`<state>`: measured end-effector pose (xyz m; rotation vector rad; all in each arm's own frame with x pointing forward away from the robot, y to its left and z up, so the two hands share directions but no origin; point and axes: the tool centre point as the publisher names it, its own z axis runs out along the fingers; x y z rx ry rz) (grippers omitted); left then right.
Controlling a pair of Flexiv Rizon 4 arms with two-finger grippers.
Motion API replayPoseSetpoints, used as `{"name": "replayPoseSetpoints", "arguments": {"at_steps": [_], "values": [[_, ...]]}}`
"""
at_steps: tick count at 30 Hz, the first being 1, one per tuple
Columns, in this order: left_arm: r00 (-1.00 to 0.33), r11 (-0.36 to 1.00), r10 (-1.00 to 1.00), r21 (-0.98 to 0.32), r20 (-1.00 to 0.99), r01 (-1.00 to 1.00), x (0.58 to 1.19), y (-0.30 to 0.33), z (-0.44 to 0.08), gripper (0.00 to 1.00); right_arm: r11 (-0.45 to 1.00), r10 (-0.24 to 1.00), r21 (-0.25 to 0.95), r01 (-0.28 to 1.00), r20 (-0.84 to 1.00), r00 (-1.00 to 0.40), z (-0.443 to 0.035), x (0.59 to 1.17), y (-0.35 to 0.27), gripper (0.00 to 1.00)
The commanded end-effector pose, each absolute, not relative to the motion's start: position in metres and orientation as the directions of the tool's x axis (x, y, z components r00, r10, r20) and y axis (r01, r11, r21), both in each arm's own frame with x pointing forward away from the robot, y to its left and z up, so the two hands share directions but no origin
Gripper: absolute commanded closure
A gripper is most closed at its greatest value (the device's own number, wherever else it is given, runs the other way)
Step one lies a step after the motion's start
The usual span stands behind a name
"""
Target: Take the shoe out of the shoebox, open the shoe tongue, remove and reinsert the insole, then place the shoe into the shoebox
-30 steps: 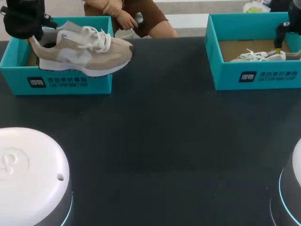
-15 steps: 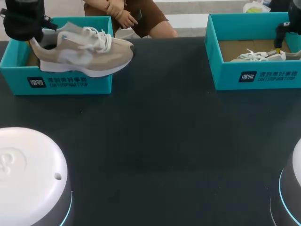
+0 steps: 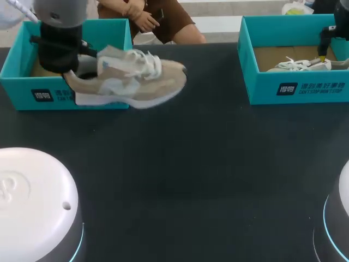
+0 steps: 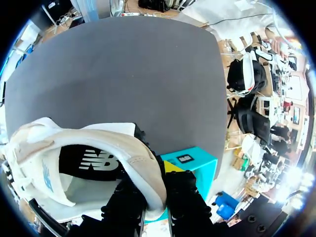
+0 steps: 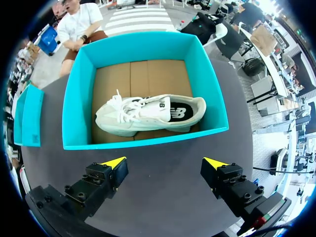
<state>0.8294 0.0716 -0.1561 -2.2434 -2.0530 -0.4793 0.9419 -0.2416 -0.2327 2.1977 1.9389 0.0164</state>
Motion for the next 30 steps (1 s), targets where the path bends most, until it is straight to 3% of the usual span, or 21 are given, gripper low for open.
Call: {"name": "replayPoseSetpoints", "arguments": {"at_steps": [1,19,30], "values": [[0.076,-0.127,0.951,0.154,0.298,0.98,0.813,0.044,-0.163,1.0,-0.112,0.982,0.165,0.98,-0.13,0.135,-0.233,0.942,-0.242,0.0],[0.094,-0.133,0.953,0.12,0.287,0.984,0.762,-0.046,-0.181,1.0,-0.112,0.982,0.165,0.98,-0.13,0.135,-0.233,0.942,-0.242,0.0],[0.075,-0.113,0.95,0.111,0.303,0.987,0.758,-0.051,-0.187,1.0,-0.112,0.982,0.165,0.98,-0.13,0.135,-0.233,0.942,-0.242,0.0]]}}
